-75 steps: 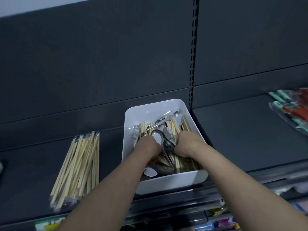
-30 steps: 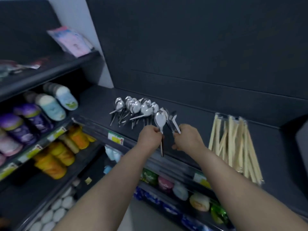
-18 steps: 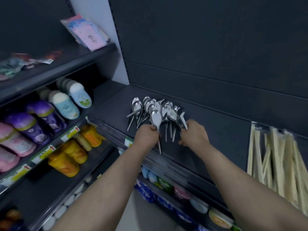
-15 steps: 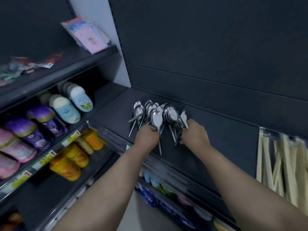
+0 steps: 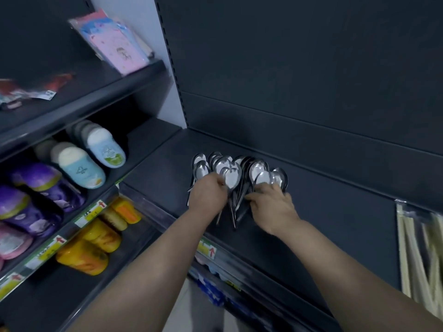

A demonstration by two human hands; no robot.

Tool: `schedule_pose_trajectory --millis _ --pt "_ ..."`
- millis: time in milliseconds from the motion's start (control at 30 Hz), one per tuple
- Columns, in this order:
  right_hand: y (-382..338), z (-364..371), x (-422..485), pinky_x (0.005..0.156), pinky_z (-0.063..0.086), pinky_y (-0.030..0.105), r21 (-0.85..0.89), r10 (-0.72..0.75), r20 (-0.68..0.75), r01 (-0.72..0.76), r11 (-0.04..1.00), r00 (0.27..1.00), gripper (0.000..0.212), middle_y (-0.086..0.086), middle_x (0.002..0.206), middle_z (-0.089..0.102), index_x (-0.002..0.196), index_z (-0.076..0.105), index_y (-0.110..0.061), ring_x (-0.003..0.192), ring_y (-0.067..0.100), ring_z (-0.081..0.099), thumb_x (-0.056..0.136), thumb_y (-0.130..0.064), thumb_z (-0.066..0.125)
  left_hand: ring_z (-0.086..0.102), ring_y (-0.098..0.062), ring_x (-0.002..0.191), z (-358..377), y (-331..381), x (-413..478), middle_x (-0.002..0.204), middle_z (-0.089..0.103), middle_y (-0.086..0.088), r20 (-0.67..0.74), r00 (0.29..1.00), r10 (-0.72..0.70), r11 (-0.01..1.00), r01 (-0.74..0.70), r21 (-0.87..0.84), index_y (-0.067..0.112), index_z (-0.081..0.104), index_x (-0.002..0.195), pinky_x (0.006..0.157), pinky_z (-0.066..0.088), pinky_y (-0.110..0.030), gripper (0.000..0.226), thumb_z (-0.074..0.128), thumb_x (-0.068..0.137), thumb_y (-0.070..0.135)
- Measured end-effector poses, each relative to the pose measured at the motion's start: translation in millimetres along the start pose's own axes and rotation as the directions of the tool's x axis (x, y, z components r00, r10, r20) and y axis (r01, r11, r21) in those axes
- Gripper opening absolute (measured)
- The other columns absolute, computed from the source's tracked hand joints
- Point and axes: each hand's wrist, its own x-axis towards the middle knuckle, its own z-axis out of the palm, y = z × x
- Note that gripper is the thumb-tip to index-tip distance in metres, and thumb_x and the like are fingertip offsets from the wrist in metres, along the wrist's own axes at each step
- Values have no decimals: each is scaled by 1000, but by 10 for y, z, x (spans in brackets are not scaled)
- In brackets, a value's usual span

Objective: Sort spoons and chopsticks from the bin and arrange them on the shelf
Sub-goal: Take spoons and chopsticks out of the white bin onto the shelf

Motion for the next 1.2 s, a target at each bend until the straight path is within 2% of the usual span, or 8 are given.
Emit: schedule_pose_trajectory --millis 133,300,433,600,767,933,1133,1200 --pt "-95 67 101 112 28 41 59 8 60 -11 998 998 44 -7 152 31 137 49 -33 138 21 26 96 -22 40 61 -24 108 -12 -85 115 117 67 -3 116 990 80 996 -85 41 17 66 116 86 52 -33 26 57 92 19" --pt "-158 19 -17 94 43 37 68 126 -150 -116 991 981 46 -2 123 59 119 62 -26 118 23 48 84 -4 43 61 -24 102 -62 -96 193 104 69 -1 129 962 242 968 -248 28 16 67 106 84 52 -36 24 48 91 13" --pt "-57 61 -337 90 40 36 -16 226 -227 -236 972 947 35 -2 119 59 117 62 -23 116 22 47 89 -10 44 63 -28 98 -3 111 128 105 68 -6 202 875 440 866 -473 163 18 68 108 83 53 -38 24 51 92 12" --pt "179 57 -926 89 37 35 -97 361 -251 -394 914 898 35 1 119 57 119 60 -21 117 23 46 90 -10 43 60 -29 104 289 571 -225 110 66 -5 345 759 552 733 -639 234 25 66 106 77 47 -35 24 52 90 14" --pt "626 15 -1755 86 39 33 -91 503 -352 -563 821 790 28 2 114 61 112 62 -19 115 26 50 89 -13 46 60 -26 103 653 1127 -877 106 67 -1 415 620 667 626 -767 141 27 66 101 75 46 -32 21 52 91 16" --pt "1257 -37 -2900 86 40 33 -15 613 -437 -687 727 658 32 -4 120 61 119 62 -26 116 22 49 90 -20 49 61 -23 102 1067 1759 -1775 109 67 2 452 493 743 554 -832 -3 27 69 104 74 46 -30 24 49 94 20" --pt "2101 -254 -4337 63 45 36 106 643 -630 -772 627 435 25 8 84 69 97 75 -14 85 35 59 76 -4 66 62 -21 101 1521 2714 -2947 102 70 5 405 443 800 524 -844 -113 27 69 100 82 51 -33 21 51 92 19" --pt "2329 -320 -4626 60 43 34 109 636 -654 -782 614 408 27 7 81 68 95 76 -14 81 33 60 73 -1 67 62 -20 99 1642 2996 -3281 101 70 5 377 418 827 498 -854 -146 27 69 100 80 52 -33 20 51 92 20"
